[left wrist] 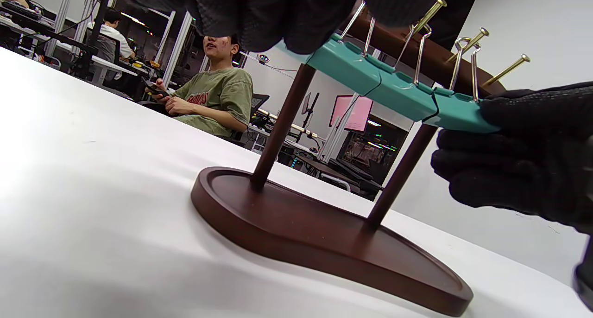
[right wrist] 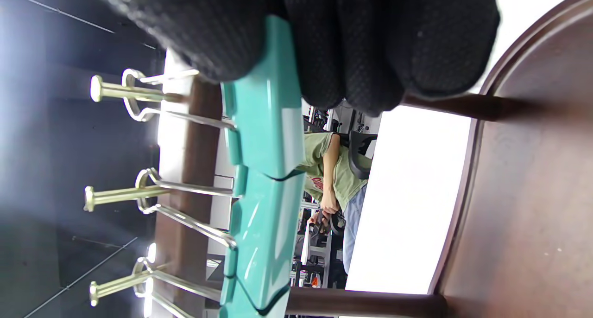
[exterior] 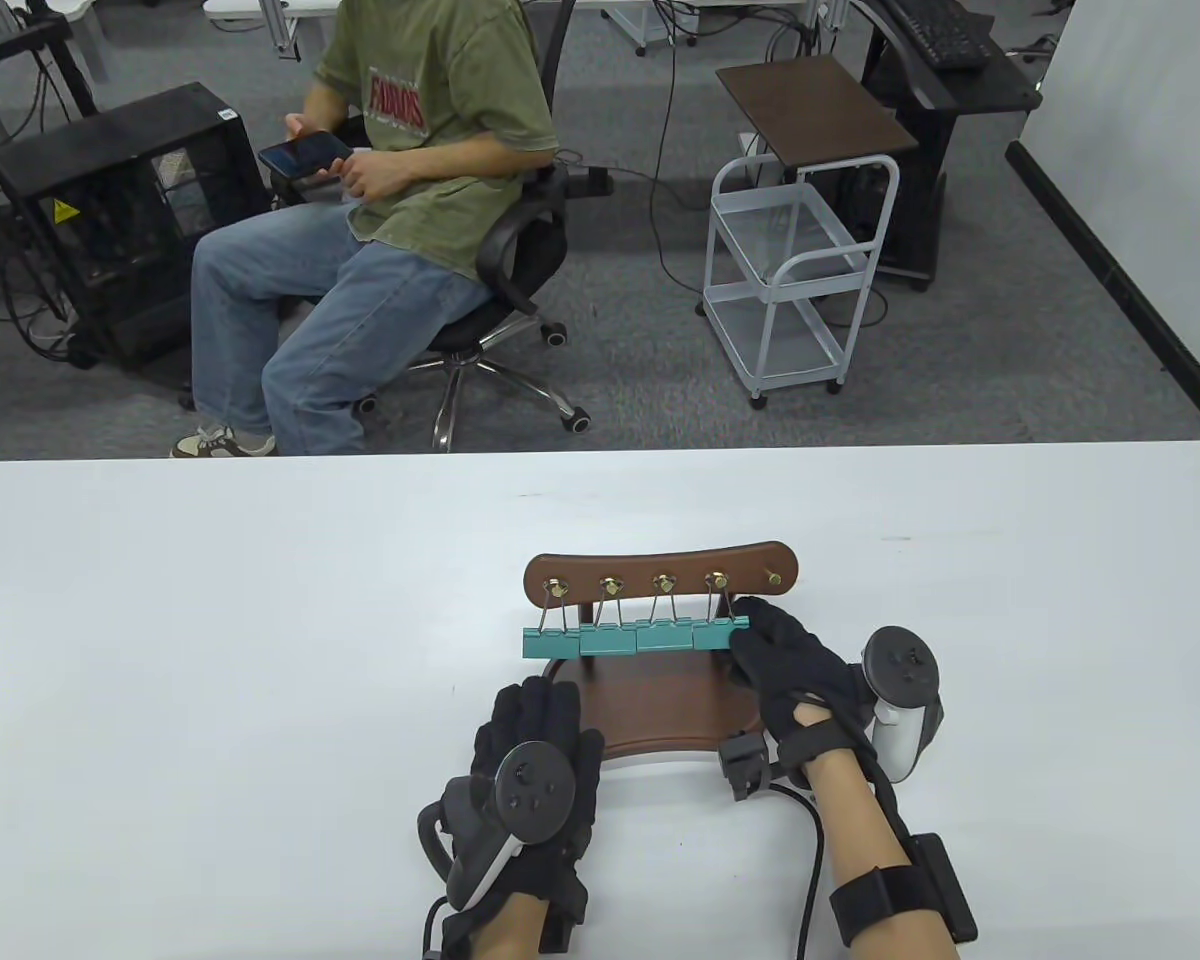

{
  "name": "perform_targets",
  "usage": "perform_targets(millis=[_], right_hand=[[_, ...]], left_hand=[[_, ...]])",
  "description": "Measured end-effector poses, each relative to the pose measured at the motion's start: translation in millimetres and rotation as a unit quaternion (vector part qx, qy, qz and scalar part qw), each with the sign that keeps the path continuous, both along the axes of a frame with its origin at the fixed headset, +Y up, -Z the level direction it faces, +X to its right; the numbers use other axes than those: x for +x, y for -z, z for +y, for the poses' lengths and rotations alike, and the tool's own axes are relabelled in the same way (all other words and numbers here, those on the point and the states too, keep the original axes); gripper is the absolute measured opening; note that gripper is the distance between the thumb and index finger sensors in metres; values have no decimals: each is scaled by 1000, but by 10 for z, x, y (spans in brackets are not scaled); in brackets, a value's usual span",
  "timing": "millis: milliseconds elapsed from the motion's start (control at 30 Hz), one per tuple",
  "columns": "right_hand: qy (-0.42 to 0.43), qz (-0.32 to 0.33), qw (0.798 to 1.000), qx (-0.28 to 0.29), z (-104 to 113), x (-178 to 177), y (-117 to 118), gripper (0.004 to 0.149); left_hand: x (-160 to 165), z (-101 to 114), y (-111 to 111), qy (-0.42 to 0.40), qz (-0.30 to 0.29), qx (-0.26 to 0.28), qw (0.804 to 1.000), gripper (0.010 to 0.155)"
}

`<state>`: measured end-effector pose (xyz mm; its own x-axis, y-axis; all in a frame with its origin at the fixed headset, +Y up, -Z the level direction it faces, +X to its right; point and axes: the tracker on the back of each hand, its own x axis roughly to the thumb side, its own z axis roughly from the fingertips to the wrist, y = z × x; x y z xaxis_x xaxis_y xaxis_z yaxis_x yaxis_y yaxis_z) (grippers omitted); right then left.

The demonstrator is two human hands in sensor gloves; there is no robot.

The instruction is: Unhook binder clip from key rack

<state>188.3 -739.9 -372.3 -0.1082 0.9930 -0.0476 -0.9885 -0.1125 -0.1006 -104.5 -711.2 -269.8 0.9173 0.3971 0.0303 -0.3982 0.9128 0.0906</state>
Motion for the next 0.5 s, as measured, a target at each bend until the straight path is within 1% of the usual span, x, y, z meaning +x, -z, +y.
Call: perform_targets(millis=[500], right_hand=[[27, 9, 999, 16, 28, 34, 5, 56]], left_hand=[[0, 2, -3, 3, 1, -1, 1000, 62]])
